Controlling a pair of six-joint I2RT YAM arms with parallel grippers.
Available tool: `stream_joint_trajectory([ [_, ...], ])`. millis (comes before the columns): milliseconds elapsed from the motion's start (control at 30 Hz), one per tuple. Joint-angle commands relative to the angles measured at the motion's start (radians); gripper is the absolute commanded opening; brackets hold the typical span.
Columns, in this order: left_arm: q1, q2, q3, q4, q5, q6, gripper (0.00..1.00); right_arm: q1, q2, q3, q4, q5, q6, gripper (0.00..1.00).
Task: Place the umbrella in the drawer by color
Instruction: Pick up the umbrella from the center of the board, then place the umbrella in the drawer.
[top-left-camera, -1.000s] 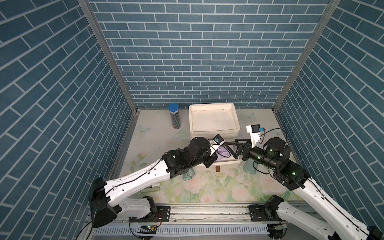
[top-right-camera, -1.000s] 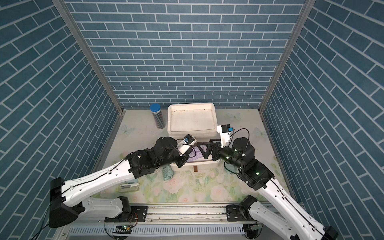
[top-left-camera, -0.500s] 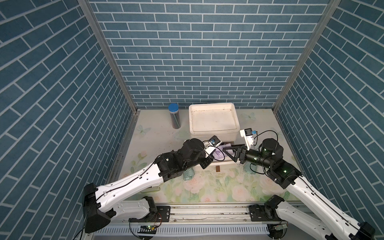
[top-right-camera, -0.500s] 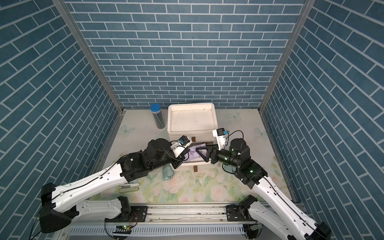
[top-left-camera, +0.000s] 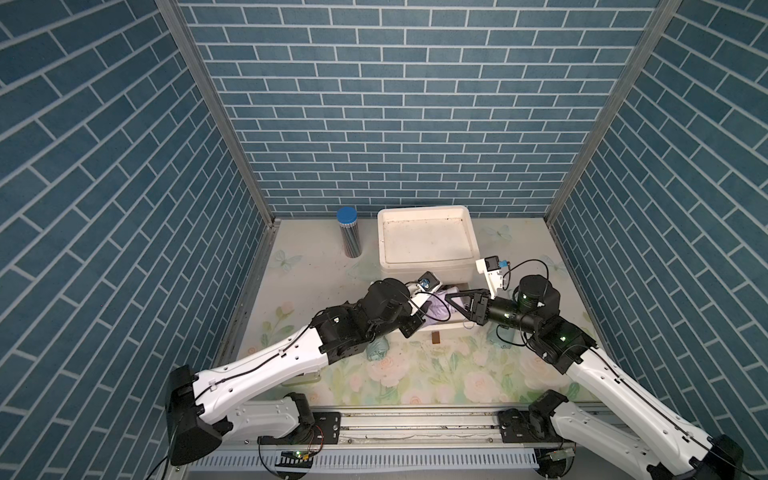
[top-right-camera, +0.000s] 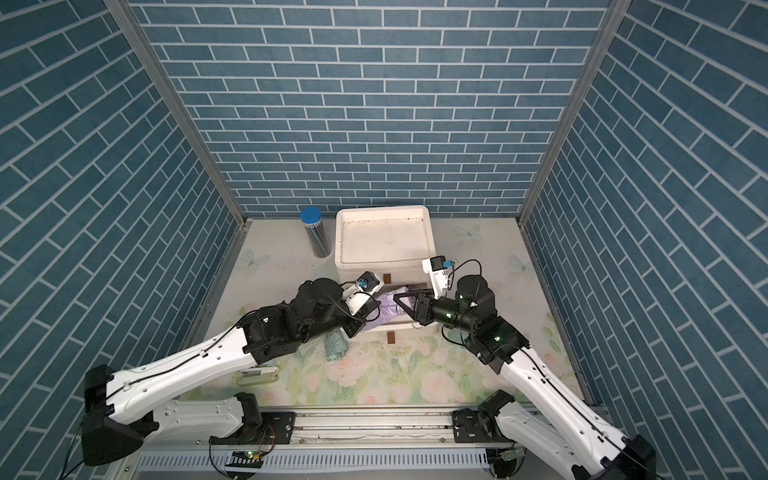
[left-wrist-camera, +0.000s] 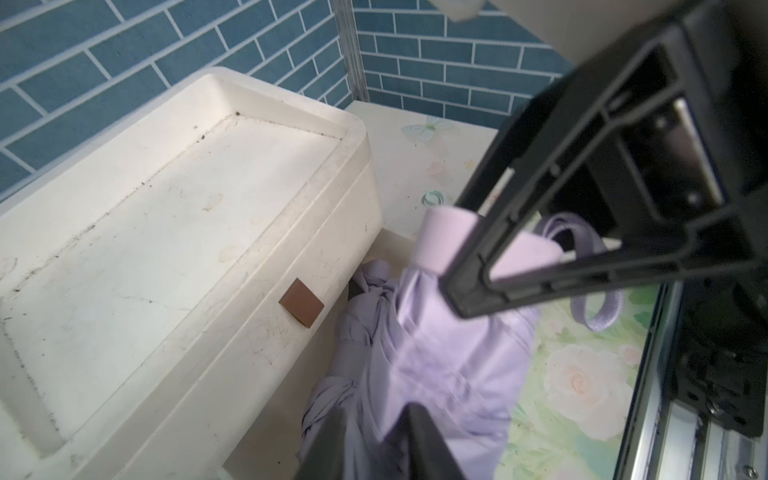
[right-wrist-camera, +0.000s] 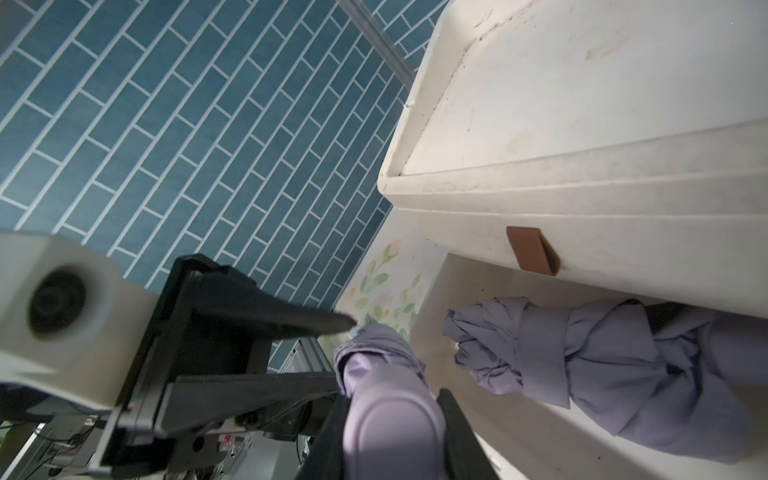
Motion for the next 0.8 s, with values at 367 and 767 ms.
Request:
stream_joint_trajectory([
  [367,0.04,-0.033,-0.016,0.165,-0.281,-0.184,0.57,0.011,-0.027,0.001,0.033,0.122,0.023,0.0],
  [767,0.067,-0.097,-0.025,0.181,-0.388,-0.308,0.62,0.011,-0.15,-0.237,0.192,0.356,0.033,0.0],
])
